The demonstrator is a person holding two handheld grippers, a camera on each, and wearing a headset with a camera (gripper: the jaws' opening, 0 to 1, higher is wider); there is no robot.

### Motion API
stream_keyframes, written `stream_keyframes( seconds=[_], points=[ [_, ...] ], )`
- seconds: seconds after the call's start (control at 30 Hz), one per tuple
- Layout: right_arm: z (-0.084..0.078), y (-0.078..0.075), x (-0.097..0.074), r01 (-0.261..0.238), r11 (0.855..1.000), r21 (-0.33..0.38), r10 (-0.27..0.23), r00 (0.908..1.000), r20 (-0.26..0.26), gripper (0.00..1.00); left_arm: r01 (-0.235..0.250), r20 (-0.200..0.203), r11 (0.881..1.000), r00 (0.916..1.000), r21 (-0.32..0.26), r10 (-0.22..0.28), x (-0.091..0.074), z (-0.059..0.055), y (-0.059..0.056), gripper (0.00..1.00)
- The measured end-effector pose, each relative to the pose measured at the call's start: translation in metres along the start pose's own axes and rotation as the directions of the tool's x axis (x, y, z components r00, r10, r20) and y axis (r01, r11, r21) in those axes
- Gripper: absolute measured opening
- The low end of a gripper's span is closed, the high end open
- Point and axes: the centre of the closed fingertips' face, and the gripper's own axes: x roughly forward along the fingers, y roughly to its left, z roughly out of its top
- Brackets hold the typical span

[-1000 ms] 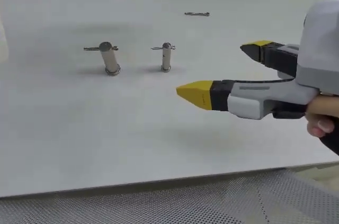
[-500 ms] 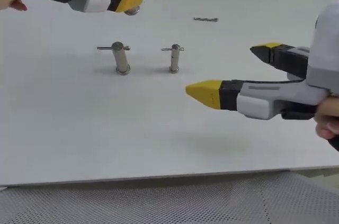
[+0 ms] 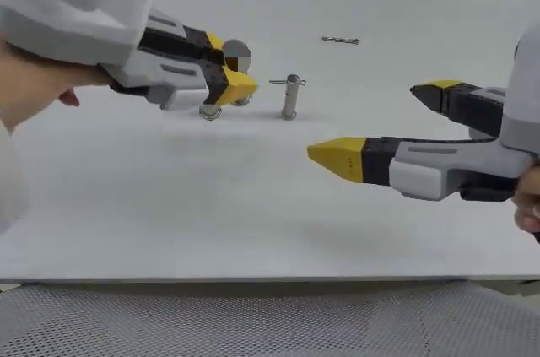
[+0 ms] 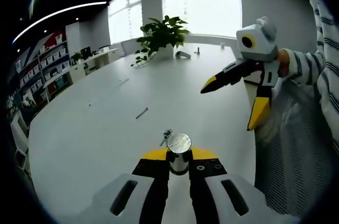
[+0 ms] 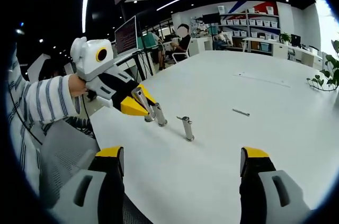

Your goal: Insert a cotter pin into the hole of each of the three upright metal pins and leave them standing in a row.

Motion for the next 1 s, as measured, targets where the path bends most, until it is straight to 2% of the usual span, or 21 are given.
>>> stream_keyframes(
  seconds=[0.1,0.2,0.3,0.47,0.73,1.0],
  points=[
    [-0.001,0.002,-0.001,-0.003,1.000,-0.002,0.003,1.0000,-0.001,0.90,0.014,-0.009,1.000,0.9999,-0.004,-0.014,0.006,-0.007,-0.010,0.09],
    [-0.002,0.004,-0.002,-0.004,1.000,0.003,0.004,1.0000,-0.007,0.90,0.019,-0.022,1.000,0.9996,-0.005,-0.019,0.009,-0.012,-0.015,0.09],
    [0.000,0.004,-0.003,-0.003,1.000,0.017,0.003,1.0000,0.009,0.91,0.019,-0.038,1.000,0.9991,-0.008,-0.019,0.014,-0.018,-0.019,0.10],
    [0.002,0.005,-0.004,-0.005,1.000,0.029,0.005,0.9999,0.015,0.94,0.021,-0.024,0.997,0.9995,-0.068,-0.023,0.020,-0.023,-0.023,0.10],
    [0.000,0.005,-0.003,-0.003,0.999,0.039,0.002,0.9999,0.013,0.98,0.018,-0.045,0.997,0.9988,-0.078,-0.021,0.029,-0.030,-0.025,0.10],
    [-0.006,0.006,-0.003,-0.010,0.999,0.041,0.010,0.9999,-0.008,0.98,0.033,-0.069,0.997,0.9969,-0.070,-0.038,0.037,-0.040,-0.029,0.10]
  ],
)
